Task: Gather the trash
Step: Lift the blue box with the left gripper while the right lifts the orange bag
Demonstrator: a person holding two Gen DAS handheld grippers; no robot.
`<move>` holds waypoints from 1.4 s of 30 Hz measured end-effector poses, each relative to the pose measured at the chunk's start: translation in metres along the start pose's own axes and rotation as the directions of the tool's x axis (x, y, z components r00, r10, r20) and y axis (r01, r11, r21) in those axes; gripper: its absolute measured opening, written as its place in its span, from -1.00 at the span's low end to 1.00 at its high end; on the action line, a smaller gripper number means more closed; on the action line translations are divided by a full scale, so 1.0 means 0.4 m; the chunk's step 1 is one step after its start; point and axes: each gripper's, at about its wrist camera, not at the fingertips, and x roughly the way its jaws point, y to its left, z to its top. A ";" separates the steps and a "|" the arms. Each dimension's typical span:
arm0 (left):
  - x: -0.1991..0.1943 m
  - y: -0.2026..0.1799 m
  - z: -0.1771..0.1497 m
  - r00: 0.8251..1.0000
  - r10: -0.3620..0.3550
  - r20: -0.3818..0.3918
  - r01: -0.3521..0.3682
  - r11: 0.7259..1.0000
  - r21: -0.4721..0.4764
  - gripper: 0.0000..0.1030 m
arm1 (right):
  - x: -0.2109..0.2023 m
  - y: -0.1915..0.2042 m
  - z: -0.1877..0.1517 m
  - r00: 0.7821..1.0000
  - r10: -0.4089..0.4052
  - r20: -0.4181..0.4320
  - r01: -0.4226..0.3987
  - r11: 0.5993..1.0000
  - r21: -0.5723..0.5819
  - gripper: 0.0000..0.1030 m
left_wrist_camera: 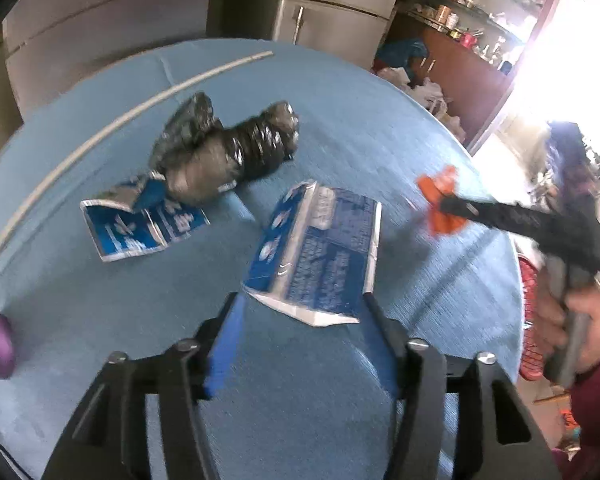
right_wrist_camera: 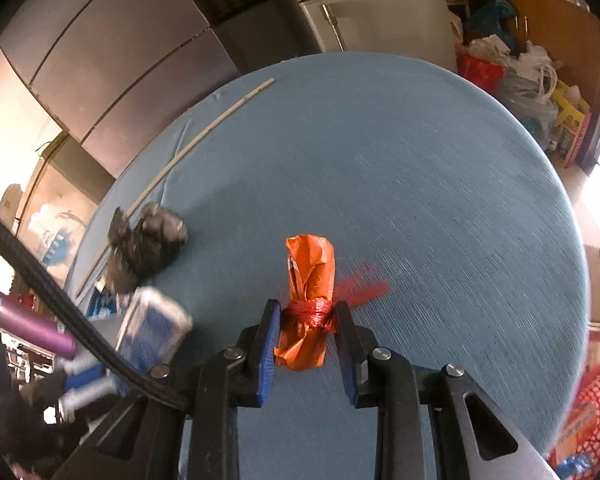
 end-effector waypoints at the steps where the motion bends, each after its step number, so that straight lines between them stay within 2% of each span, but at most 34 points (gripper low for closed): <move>1: 0.002 -0.009 0.011 1.000 0.007 0.003 -0.007 1.000 0.008 0.20 | -0.011 -0.006 -0.011 1.000 -0.002 -0.003 0.002 1.000 -0.005 -0.44; 5: 0.021 -0.042 0.043 0.999 0.033 0.003 -0.033 0.999 0.032 0.45 | -0.027 -0.026 -0.049 0.999 -0.006 -0.034 0.005 1.000 -0.022 -0.40; 11: 0.089 -0.054 0.065 0.996 0.074 -0.045 -0.073 0.997 0.007 0.45 | -0.024 -0.033 -0.078 0.998 -0.008 -0.056 0.006 1.000 -0.028 -0.39; 17: 0.092 -0.040 0.052 0.997 0.081 -0.013 -0.081 0.997 -0.018 0.37 | -0.009 -0.026 -0.074 1.000 0.000 -0.029 0.000 1.000 -0.025 -0.38; 22: 0.067 -0.027 0.040 0.994 0.108 0.007 -0.108 0.993 -0.038 0.29 | -0.009 -0.014 -0.080 1.000 0.000 0.019 0.001 1.000 -0.032 -0.39; 28: -0.002 -0.019 -0.001 0.992 0.118 0.041 -0.116 0.992 -0.045 0.25 | -0.070 0.008 -0.107 0.997 -0.003 0.080 0.010 0.996 -0.083 -0.40; 33: -0.067 -0.053 -0.028 0.986 0.142 0.083 -0.139 0.990 -0.037 0.21 | -0.134 0.010 -0.132 0.993 0.018 0.114 -0.009 0.997 -0.077 -0.40; 37: -0.112 -0.086 -0.058 0.979 0.169 0.112 -0.170 0.985 0.005 0.16 | -0.188 0.023 -0.155 0.989 0.034 0.145 -0.020 0.995 -0.100 -0.40; 42: -0.131 -0.073 -0.117 0.988 0.119 0.096 -0.117 0.993 -0.025 0.16 | -0.235 0.032 -0.191 0.987 0.039 0.154 -0.021 0.993 -0.115 -0.40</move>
